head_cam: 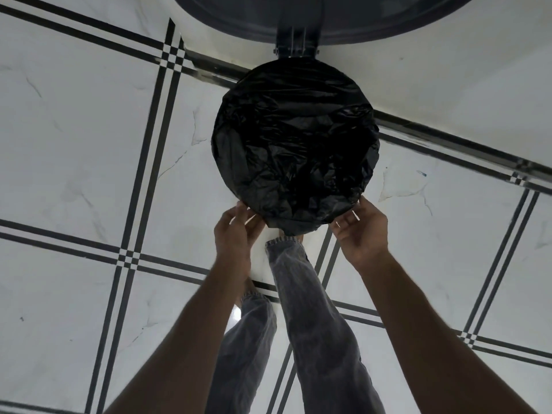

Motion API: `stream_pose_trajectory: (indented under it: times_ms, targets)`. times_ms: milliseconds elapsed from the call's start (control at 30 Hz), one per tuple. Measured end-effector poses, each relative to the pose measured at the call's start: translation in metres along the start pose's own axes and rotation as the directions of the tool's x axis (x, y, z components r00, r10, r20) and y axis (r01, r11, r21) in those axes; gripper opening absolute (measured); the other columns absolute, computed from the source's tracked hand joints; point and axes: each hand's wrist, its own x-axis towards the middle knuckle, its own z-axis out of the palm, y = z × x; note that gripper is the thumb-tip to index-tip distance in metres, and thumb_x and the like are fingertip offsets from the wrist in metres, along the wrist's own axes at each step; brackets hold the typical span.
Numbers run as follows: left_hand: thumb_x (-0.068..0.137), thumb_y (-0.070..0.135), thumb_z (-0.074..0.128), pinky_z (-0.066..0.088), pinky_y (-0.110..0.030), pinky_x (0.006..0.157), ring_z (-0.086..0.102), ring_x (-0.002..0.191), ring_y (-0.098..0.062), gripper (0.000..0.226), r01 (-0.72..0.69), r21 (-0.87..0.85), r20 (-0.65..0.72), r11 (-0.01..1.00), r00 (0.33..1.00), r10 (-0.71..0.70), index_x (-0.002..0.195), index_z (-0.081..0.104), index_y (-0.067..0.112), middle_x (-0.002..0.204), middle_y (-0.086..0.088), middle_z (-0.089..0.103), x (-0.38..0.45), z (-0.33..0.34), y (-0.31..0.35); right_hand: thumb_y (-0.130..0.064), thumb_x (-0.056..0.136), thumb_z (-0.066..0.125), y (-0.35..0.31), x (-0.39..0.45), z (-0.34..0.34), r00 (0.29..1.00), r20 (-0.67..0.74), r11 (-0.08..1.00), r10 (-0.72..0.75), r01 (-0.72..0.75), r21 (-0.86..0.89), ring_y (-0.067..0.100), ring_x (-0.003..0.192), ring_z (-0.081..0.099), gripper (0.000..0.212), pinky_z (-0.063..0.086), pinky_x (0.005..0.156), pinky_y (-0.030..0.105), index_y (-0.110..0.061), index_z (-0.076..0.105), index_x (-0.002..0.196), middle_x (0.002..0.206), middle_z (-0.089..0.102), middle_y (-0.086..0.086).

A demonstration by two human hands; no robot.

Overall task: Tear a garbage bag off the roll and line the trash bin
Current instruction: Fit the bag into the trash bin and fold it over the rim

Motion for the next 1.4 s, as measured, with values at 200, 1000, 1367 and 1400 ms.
stream_pose_trajectory:
  times_ms: [200,1000,1367,1400]
  targets:
    - [0.097,0.004,0.055,0.059,-0.038,0.087,0.068,0.101,-0.022,0.023,0.095,-0.018,0.167,0.995,0.982,-0.09,0.12,0.056,0.008,0.106,-0.009,0.071,-0.005,-0.002,-0.016,0.002,0.088,0.05,0.017,0.008,-0.009,1.0,0.027,0.991,0.011,-0.014,0.13,0.019,0.095,0.059,0.02,0.038,0.112,0.033,-0.004,0.062,0.102,0.089,0.061,0.005]
    - [0.099,0.04,0.046,0.044,-0.046,0.109,0.059,0.124,-0.032,0.046,0.386,-0.185,0.375,0.904,0.878,-0.298,0.124,0.06,0.004,0.128,-0.016,0.064,-0.001,-0.028,-0.009,-0.053,0.093,0.052,0.001,0.013,-0.013,0.993,0.119,0.996,0.022,-0.032,0.081,0.029,0.11,0.066,0.048,0.048,0.104,0.042,-0.01,0.06,0.113,0.114,0.069,0.011]
    - [0.102,0.052,0.032,0.044,-0.045,0.109,0.063,0.119,-0.03,0.062,0.284,-0.372,0.195,0.884,0.955,-0.225,0.133,0.057,0.004,0.12,-0.016,0.069,0.007,-0.005,-0.017,-0.061,0.091,0.05,-0.002,0.021,-0.011,0.998,0.063,1.0,0.005,-0.007,0.03,0.025,0.11,0.061,0.056,0.043,0.109,0.038,-0.01,0.069,0.104,0.106,0.068,0.007]
    - [0.101,0.052,0.032,0.043,-0.045,0.109,0.062,0.119,-0.03,0.062,0.284,-0.344,0.188,0.895,0.955,-0.231,0.131,0.059,0.005,0.122,-0.015,0.069,0.007,-0.007,-0.017,-0.061,0.091,0.049,-0.003,0.022,-0.009,0.998,0.057,1.0,0.007,-0.009,0.024,0.024,0.109,0.062,0.057,0.045,0.107,0.037,-0.01,0.07,0.103,0.106,0.069,0.007]
